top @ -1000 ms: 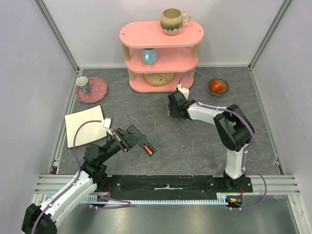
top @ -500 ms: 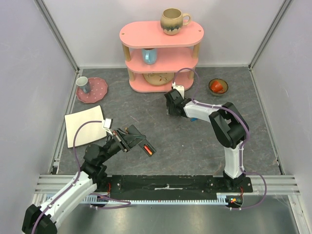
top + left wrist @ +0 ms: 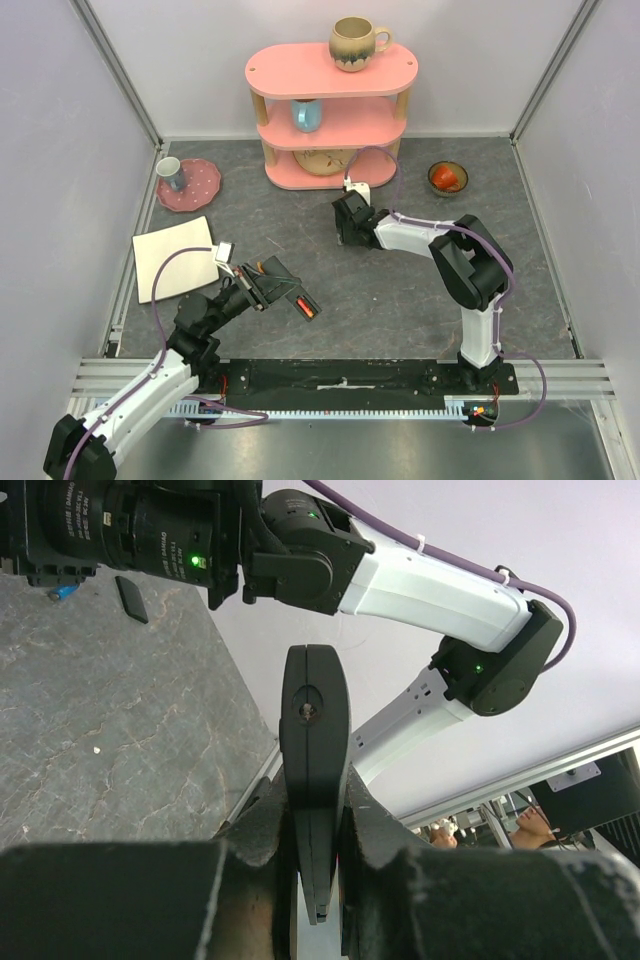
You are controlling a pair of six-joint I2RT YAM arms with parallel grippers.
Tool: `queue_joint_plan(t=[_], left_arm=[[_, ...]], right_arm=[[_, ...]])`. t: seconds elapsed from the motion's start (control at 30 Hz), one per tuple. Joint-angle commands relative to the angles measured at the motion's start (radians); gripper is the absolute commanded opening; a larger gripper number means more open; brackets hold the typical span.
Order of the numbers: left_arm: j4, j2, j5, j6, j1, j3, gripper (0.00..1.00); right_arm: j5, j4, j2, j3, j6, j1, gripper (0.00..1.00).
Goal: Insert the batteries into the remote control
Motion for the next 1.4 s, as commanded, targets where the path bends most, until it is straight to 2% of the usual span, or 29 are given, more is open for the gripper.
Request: queue_joint_plan(t=[0.0,0.27,0.37,0.67,0.83,0.97,1.13,1.3,1.37], left_arm=[[0.035,0.003,0.003,0.04,-0.001,-0.15,0.02],[0.03,-0.002,0.005,0.04,-0.001,-0.145,0.02],[0.027,-0.005,0.005,0.04,-0.001,-0.147,0.02],[0.013,-0.017,-0.009,0.04,-0.001,-0.153,0.02],[0.017,-0.008,-0.011,0.043,-0.001,-0.15,0.02],[0.026,0.004,-0.009,0.043,-0.001,-0.147,0.02],[0.03,0.008,-0.005,0.043,-0.001,-0.145,0.02],[0.02,-0.009,-0.002,0.041,-0.001,-0.145,0.02],[0.012,-0.014,-0.002,0.043,-0.001,-0.147,0.02]], right_arm=[[-0.02,-0.021,-0.051,-0.024,-0.005,0.02,0.64],[0.002,-0.032,-0.02,-0.009,-0.042,0.0,0.62],[0.004,-0.032,0.003,0.008,-0.058,-0.015,0.59],[-0.016,-0.035,0.046,0.048,-0.108,-0.046,0.37],[-0.035,-0.035,0.038,0.025,-0.111,-0.047,0.31],[-0.058,-0.026,0.024,-0.009,-0.107,-0.049,0.14],[-0.07,-0.013,-0.068,-0.075,-0.088,-0.047,0.01],[-0.127,0.007,-0.221,-0.194,-0.113,-0.047,0.0],[-0.232,-0.004,-0.273,-0.208,-0.192,-0.044,0.0]])
